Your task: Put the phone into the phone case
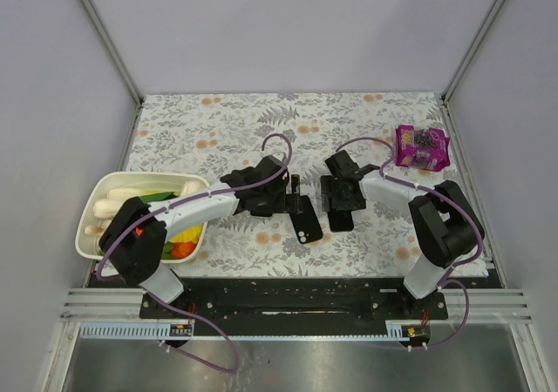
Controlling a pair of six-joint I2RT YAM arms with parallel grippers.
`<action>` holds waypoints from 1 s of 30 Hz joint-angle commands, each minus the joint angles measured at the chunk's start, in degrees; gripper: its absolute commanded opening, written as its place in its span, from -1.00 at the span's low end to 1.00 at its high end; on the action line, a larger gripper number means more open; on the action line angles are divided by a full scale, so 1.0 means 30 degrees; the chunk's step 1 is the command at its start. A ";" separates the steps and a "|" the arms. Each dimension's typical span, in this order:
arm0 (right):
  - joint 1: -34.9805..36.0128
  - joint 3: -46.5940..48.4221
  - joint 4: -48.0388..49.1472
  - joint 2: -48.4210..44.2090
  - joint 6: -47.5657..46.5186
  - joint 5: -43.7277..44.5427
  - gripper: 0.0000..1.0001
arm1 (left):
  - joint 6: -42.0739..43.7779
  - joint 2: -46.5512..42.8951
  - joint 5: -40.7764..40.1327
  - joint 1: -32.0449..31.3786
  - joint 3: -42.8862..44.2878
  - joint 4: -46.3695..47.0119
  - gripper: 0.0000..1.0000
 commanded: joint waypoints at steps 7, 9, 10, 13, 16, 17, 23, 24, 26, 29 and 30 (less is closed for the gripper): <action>0.0423 -0.0015 -0.0314 -0.0176 0.0812 -0.0950 0.53 | 0.0143 0.0952 -0.0919 -0.0787 0.0241 0.0476 0.71; 0.0511 0.0014 -0.0431 -0.0294 0.0841 -0.0950 0.59 | 0.0201 0.1361 -0.0919 -0.0904 0.0270 0.0593 0.68; 0.0569 -0.0015 -0.0461 -0.0381 0.0928 -0.0950 0.58 | 0.0288 0.1566 -0.0919 -0.0905 0.0357 0.0565 0.66; 0.0599 -0.0277 -0.0199 -0.0528 0.1221 -0.1271 0.55 | 0.0582 0.2385 -0.0803 -0.0963 0.0942 0.0535 0.56; 0.0599 -0.0483 -0.0139 -0.0820 0.1514 -0.1097 0.47 | 0.0786 0.3060 -0.0744 -0.1080 0.1528 0.0506 0.45; 0.0570 -0.0542 -0.0139 -0.0879 0.1573 -0.1039 0.45 | 0.0845 0.3236 -0.0685 -0.1139 0.1733 0.0506 0.40; 0.0278 -0.0717 -0.0197 -0.1465 0.1866 -0.1213 0.35 | 0.1021 0.4379 -0.0714 -0.1315 0.2584 0.0418 0.22; 0.0161 -0.0776 -0.0226 -0.1553 0.1896 -0.1301 0.33 | 0.1080 0.4526 -0.0714 -0.1373 0.2701 0.0418 0.19; -0.0044 -0.0922 -0.0226 -0.1845 0.1896 -0.1418 0.32 | 0.1168 0.4819 -0.0743 -0.1345 0.2877 0.0389 0.11; -0.0279 -0.1186 -0.0139 -0.2227 0.2013 -0.1565 0.31 | 0.1343 0.5317 -0.0860 -0.1374 0.3199 0.0302 0.01; -0.0338 -0.1245 -0.0139 -0.2431 0.2042 -0.1594 0.30 | 0.1431 0.5405 -0.0889 -0.1374 0.3316 0.0272 -0.02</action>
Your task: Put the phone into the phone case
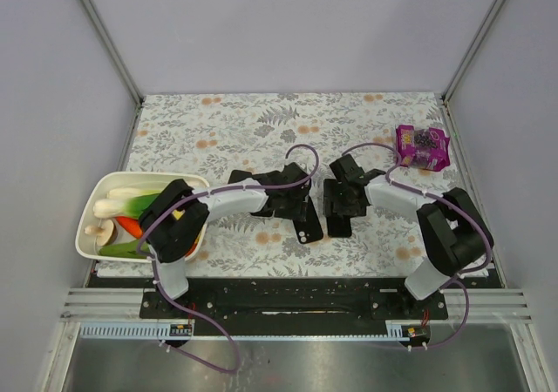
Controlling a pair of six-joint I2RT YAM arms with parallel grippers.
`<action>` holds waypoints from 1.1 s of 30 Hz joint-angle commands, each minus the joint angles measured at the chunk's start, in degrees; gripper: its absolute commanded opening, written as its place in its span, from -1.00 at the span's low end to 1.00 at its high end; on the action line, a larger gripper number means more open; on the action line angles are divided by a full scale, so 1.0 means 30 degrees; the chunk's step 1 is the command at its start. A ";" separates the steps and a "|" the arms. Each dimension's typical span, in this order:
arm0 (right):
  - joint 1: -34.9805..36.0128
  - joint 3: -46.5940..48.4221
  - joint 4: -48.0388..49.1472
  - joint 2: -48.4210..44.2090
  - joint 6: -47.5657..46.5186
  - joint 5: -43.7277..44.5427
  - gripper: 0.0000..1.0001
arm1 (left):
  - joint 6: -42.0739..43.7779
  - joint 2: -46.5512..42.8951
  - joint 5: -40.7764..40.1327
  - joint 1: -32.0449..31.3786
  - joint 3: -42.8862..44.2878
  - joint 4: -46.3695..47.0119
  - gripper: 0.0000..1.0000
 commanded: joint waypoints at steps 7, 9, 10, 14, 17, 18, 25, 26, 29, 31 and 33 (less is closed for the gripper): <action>-0.0660 -0.0657 0.0015 -0.2130 0.0696 -0.0678 0.28 | 0.0901 0.1278 -0.0248 -0.0113 0.2317 0.0015 -0.08; -0.0748 -0.0745 0.0015 -0.2394 0.0725 -0.0706 0.27 | 0.0990 0.1542 -0.0102 -0.0142 0.2785 -0.0160 -0.08; -0.0777 -0.0803 0.0015 -0.2540 0.0754 -0.0736 0.27 | 0.0990 0.1601 -0.0072 -0.0143 0.2903 -0.0132 -0.08; -0.0836 -0.0834 0.0015 -0.2951 0.0988 -0.0706 0.24 | 0.0902 0.1661 -0.0129 -0.0143 0.3227 -0.0307 -0.08; -0.0807 -0.0833 0.0219 -0.3156 0.1427 -0.1114 0.20 | 0.0727 0.1105 -0.0860 -0.0114 0.2994 -0.0600 -0.08; -0.0836 -0.0833 0.0365 -0.3244 0.1631 -0.1320 0.20 | 0.0639 0.0871 -0.1095 -0.0055 0.2876 -0.0658 -0.08; -0.0545 -0.0629 0.1186 -0.3421 0.2570 -0.1908 0.15 | 0.0287 -0.0652 -0.1595 0.0530 0.1384 -0.0630 -0.04; -0.0398 -0.0570 0.1274 -0.3421 0.2716 -0.1937 0.15 | 0.0258 -0.0915 -0.1624 0.0647 0.1120 -0.0572 -0.04; 0.0304 -0.0190 0.1596 -0.3246 0.3272 -0.1967 0.12 | 0.0140 -0.1794 -0.1800 0.0970 0.0271 -0.0396 -0.04; 0.1035 0.0161 0.1685 -0.2895 0.3682 -0.1704 0.12 | 0.0140 -0.2292 -0.1800 0.1175 -0.0199 -0.0307 -0.04; 0.1709 0.0455 0.1947 -0.2485 0.4122 -0.1499 0.11 | 0.0170 -0.2616 -0.1771 0.1351 -0.0522 -0.0307 -0.04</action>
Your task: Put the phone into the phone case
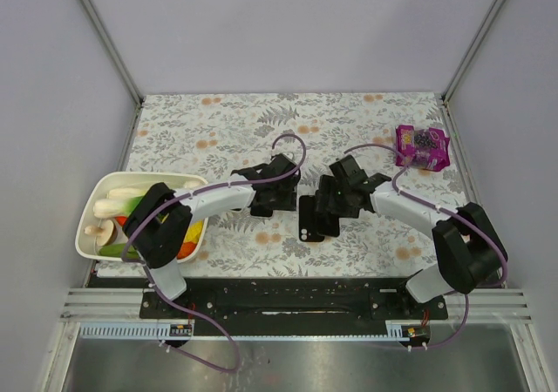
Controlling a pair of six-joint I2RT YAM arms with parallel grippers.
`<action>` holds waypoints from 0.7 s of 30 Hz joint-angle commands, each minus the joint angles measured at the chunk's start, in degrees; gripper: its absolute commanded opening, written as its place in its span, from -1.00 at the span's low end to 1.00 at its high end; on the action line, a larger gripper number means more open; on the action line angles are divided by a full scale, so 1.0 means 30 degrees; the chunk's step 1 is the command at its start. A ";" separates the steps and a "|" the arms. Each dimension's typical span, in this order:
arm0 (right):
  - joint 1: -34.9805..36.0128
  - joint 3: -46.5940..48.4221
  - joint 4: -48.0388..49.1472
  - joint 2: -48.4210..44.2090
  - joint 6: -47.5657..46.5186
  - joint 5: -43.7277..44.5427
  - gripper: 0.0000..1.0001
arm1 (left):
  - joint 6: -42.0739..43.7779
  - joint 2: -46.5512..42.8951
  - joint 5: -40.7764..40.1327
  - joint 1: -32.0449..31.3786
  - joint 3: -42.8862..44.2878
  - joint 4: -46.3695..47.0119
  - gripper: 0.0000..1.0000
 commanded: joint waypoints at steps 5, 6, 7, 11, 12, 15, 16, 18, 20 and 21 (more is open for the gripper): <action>0.2015 0.1557 0.1805 0.0630 0.2051 0.0851 0.11 | -0.0041 -0.1730 -0.0437 0.0493 -0.0976 0.0465 -0.04; 0.1986 0.1615 0.1776 0.0660 0.2110 0.0968 0.11 | -0.0041 -0.1730 -0.0379 0.0551 -0.1035 0.0523 -0.04; 0.2015 0.1703 0.1805 0.0718 0.2139 0.1086 0.11 | -0.0041 -0.1759 -0.0350 0.0522 -0.1094 0.0582 -0.04; 0.2132 0.1996 0.1834 0.1156 0.2198 0.1233 0.12 | -0.0042 -0.1643 -0.0173 0.0522 -0.1095 0.0699 -0.05; 0.2190 0.2026 0.1893 0.1274 0.2198 0.1204 0.12 | -0.0041 -0.1671 -0.0115 0.0551 -0.1094 0.0700 -0.05; 0.2453 0.2114 0.2127 0.1421 0.2344 0.1233 0.13 | -0.0041 -0.1642 -0.0144 0.0551 -0.1036 0.0729 -0.05; 0.2541 0.2172 0.2156 0.1538 0.2402 0.1262 0.13 | -0.0012 -0.1642 -0.0086 0.0551 -0.1007 0.0729 -0.05; 0.2688 0.2231 0.2156 0.1685 0.2461 0.1350 0.13 | -0.0012 -0.1642 -0.0028 0.0552 -0.1006 0.0758 -0.05; 0.2747 0.2202 0.2128 0.1773 0.2520 0.1409 0.15 | -0.0041 -0.1584 -0.0027 0.0551 -0.1065 0.0788 -0.05; 0.2747 0.2173 0.2185 0.1831 0.2578 0.1409 0.16 | -0.0070 -0.1584 -0.0027 0.0551 -0.1123 0.0846 -0.05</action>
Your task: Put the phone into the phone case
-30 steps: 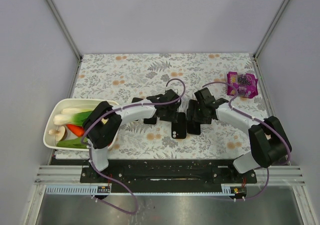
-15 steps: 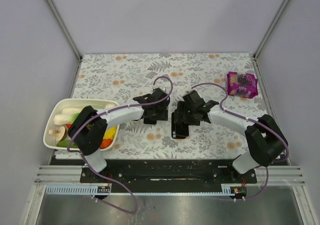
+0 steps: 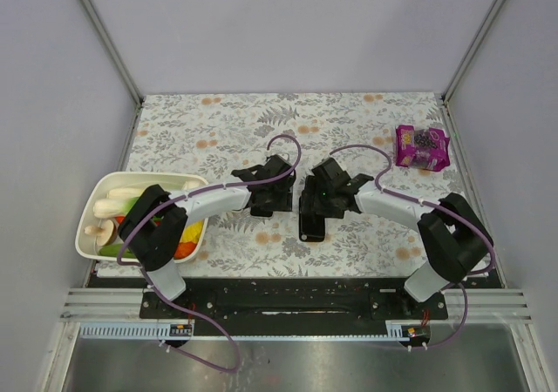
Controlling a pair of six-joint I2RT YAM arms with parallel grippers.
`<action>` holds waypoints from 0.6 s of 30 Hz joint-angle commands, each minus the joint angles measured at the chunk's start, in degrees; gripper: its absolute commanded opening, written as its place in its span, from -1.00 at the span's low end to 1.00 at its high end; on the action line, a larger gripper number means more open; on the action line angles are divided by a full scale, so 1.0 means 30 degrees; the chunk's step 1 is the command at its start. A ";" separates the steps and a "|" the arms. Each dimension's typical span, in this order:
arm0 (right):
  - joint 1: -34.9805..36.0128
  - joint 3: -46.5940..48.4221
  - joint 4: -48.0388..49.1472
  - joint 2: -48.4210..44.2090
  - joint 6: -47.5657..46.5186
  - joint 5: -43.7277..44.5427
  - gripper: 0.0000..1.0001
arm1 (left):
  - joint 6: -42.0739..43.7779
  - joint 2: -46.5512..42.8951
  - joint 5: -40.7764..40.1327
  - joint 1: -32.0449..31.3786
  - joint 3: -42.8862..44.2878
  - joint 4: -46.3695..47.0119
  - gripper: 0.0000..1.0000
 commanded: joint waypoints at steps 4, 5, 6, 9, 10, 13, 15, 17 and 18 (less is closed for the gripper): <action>0.0511 0.0890 0.1261 0.0193 0.0517 0.0630 0.23 | -0.0063 -0.0527 0.0155 0.0085 -0.0111 0.0781 -0.05; 0.0512 0.0919 0.1291 0.0251 0.0546 0.0659 0.26 | -0.0092 -0.0498 0.0156 0.0085 -0.0111 0.0781 -0.05; 0.0541 0.0948 0.1262 0.0368 0.0546 0.0659 0.28 | -0.0092 -0.0498 0.0185 0.0085 -0.0140 0.0810 -0.05; 0.0570 0.1037 0.1262 0.0486 0.0488 0.0747 0.37 | -0.0121 -0.0556 0.0185 0.0085 -0.0170 0.0840 -0.05; 0.0570 0.1066 0.1262 0.0428 0.0488 0.0834 0.43 | -0.0093 -0.0527 0.0185 0.0085 -0.0199 0.0840 -0.05; 0.0629 0.1124 0.1115 0.0398 0.0430 0.0981 0.58 | -0.0092 -0.0527 0.0156 0.0085 -0.0258 0.0869 -0.05; 0.0629 0.1154 0.1028 0.0282 0.0342 0.1011 0.67 | -0.0092 -0.0556 0.0243 0.0114 -0.0287 0.0898 -0.05; 0.0658 0.1271 0.0911 0.0252 0.0283 0.1098 0.73 | -0.0150 -0.0498 0.0273 0.0085 -0.0316 0.0927 -0.05; 0.0687 0.1329 0.0852 0.0223 0.0225 0.1128 0.75 | -0.0122 -0.0498 0.0273 0.0085 -0.0288 0.0957 -0.05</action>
